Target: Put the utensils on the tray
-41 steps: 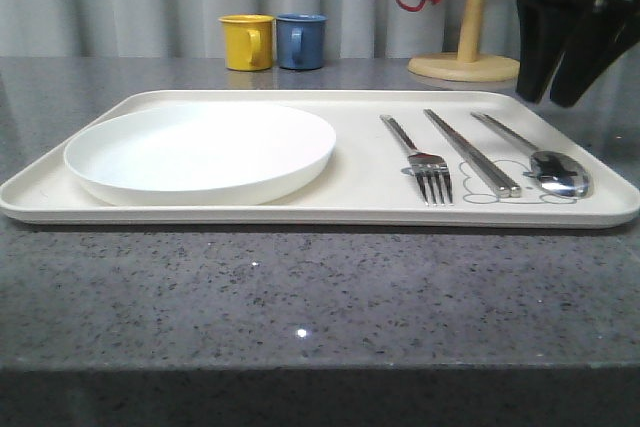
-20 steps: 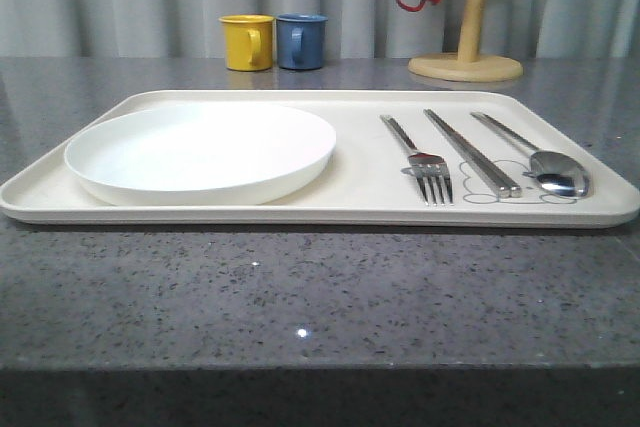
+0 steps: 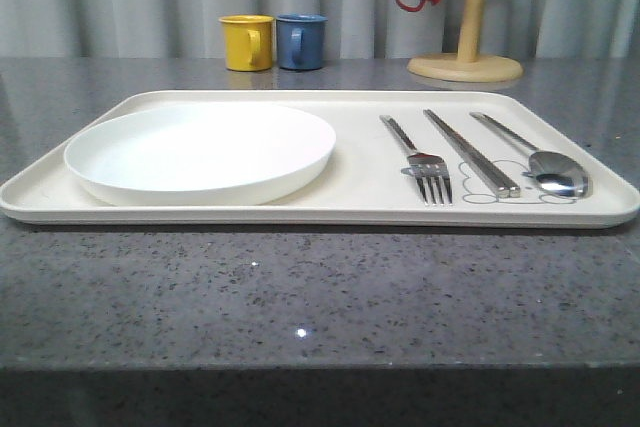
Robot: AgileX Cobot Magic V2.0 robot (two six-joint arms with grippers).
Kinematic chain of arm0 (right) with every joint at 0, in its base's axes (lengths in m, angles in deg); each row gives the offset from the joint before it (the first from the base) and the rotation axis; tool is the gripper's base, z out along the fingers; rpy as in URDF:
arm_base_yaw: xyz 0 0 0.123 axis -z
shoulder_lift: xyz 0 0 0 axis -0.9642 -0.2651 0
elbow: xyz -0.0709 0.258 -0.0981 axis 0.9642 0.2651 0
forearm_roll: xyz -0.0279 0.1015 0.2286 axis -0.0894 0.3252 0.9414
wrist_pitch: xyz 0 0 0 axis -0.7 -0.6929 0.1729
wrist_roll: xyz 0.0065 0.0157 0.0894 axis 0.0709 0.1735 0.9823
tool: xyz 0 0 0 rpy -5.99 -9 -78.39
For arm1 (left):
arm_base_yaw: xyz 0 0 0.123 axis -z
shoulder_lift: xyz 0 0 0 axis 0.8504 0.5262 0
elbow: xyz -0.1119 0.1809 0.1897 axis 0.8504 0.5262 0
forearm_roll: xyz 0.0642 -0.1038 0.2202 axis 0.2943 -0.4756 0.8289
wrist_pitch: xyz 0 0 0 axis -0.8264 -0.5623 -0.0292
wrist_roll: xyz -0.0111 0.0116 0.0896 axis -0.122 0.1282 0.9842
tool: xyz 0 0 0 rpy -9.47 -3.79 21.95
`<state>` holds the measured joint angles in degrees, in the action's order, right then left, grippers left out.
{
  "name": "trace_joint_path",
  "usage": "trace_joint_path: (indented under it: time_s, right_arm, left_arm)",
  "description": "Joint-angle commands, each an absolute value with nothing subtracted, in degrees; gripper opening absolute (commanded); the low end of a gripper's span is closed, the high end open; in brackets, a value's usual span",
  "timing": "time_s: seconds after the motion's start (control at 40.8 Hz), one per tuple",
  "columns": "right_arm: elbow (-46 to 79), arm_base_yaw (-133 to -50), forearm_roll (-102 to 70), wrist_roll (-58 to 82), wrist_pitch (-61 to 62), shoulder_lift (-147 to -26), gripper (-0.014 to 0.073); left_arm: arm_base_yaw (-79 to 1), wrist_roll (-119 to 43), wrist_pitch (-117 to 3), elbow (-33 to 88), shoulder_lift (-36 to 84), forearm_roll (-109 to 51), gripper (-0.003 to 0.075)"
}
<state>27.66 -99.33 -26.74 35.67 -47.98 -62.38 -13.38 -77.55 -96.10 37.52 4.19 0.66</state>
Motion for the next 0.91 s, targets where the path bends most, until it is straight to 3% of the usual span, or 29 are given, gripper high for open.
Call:
trace_joint_path:
  time_s: [0.0,0.22,0.318,0.441,0.637,0.735,0.882]
  right_arm:
    - [28.4,-99.1,-27.2,35.2,-44.2,-58.4,0.0276]
    - [31.2,-99.1,-27.2,35.2,-43.8,-52.2,0.0261]
    - [31.2,-99.1,-27.2,35.2,-43.8,-52.0,0.0153]
    - [31.2,-99.1,-27.2,35.2,-43.4,-52.0,-0.0057]
    - [31.2,-99.1,-27.0,35.2,-43.4,-52.0,-0.0068]
    - [31.2,-99.1,-27.0,35.2,-43.4,-52.0,-0.0068]
    - [31.2,-99.1,-27.0,35.2,-43.4,-52.0,-0.0068]
  left_arm:
    - [-12.8,-78.0,-92.1,35.9,4.1,0.8,0.0389]
    - [-12.8,-78.0,-92.1,35.9,4.1,0.8,0.039]
    - [-12.8,-78.0,-92.1,35.9,4.1,0.8,0.0389]
    - [-12.8,-78.0,-92.1,35.9,4.1,0.8,0.0389]
    - [-12.8,-78.0,-91.6,35.9,4.1,0.6,0.0386]
    - [-12.8,-78.0,-92.2,35.9,4.1,0.2,0.029]
    - [-12.8,-78.0,-92.3,35.9,4.1,0.2,0.0033]
